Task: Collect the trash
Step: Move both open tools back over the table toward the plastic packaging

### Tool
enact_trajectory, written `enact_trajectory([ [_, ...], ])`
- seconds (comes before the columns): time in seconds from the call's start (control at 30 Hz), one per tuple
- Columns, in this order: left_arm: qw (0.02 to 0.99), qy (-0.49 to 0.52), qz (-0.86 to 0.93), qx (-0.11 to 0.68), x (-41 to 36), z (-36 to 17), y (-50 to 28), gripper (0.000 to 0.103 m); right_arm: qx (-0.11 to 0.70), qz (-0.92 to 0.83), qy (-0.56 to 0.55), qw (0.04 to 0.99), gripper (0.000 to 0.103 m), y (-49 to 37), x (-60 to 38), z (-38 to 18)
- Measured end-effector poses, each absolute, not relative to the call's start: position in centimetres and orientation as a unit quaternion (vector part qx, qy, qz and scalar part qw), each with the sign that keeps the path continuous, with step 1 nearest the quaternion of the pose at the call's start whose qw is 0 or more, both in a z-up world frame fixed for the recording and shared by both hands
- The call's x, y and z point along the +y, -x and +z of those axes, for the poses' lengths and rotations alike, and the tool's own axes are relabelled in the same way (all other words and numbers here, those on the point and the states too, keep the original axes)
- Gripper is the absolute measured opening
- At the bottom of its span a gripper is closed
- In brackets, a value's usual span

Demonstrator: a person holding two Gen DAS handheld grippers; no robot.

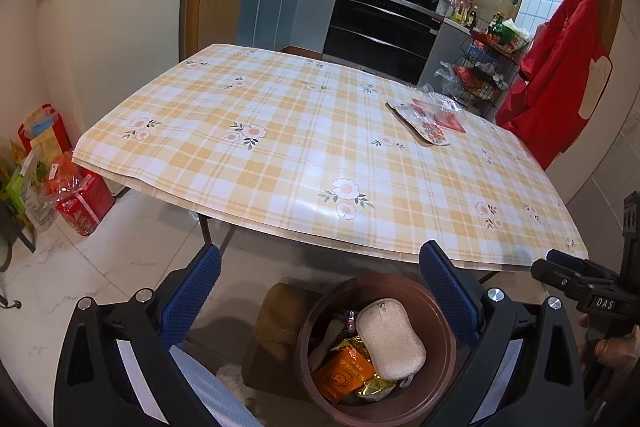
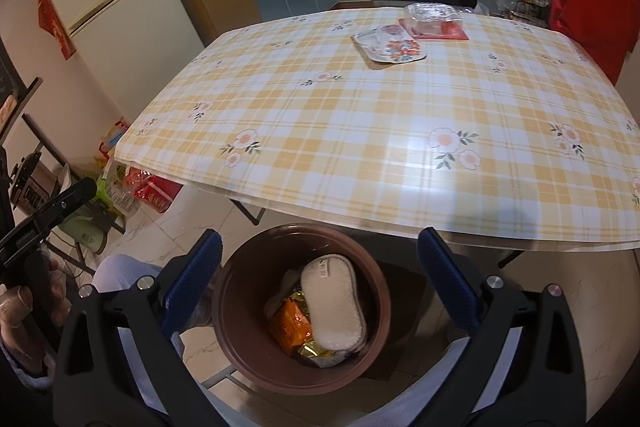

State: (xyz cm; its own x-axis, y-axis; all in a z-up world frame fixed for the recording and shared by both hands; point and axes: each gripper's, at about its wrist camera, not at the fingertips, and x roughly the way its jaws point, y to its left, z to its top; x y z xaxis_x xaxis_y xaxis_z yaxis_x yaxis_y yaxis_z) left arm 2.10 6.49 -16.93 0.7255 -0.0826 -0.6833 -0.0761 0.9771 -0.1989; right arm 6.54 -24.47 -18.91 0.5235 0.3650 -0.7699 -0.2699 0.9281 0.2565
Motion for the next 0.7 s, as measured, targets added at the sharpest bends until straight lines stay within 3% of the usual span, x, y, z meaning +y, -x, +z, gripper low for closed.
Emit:
enact_trajectory([
  [0.37, 0.916, 0.089, -0.023, 0.390, 3.9, -16.8, -6.8, 0.097, 0.442, 0.133, -0.075, 0.884, 0.096, -9.9, -29.6, -19.0],
  [0.7, 0.902, 0.064, -0.065, 0.421, -3.0, -16.6, -17.8, 0.097, 0.435, 0.092, -0.076, 0.892, 0.096, -16.0, -34.9, -19.4],
])
